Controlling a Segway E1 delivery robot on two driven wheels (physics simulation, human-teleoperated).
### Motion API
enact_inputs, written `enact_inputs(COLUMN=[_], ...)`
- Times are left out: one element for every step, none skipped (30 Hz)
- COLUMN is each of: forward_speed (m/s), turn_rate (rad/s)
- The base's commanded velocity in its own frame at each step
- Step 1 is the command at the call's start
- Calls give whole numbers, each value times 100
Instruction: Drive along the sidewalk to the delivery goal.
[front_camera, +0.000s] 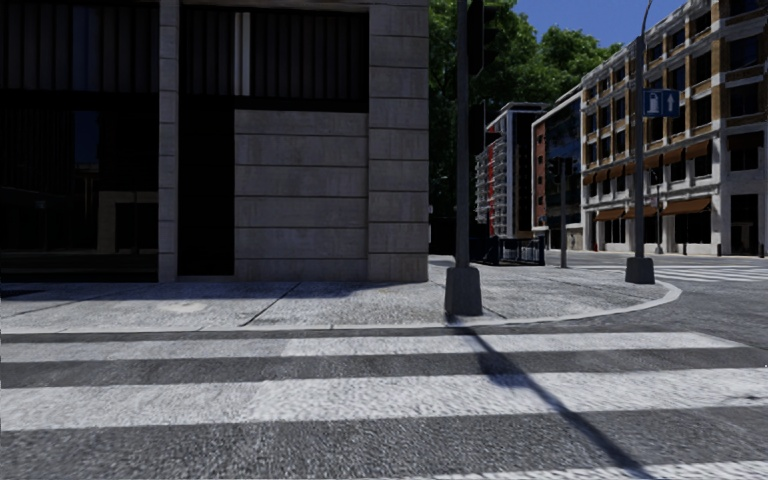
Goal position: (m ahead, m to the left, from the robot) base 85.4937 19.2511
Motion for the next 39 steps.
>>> enact_inputs(forward_speed=[143,143,143,143,143,143,143,143,143,143,143,143,143,143,143,143,143,143,144,144,144,144,144,144,144,144,144,144,145,145,145,145,145,145,145,145,145,145,145], turn_rate=[0,0,0,0,0,0,0,0,0,0,0,0,0,0,0,0,0,0,0,0,0,0,0,0,0,0,0,0,0,0,0,0,0,0,0,0,0,0,0])
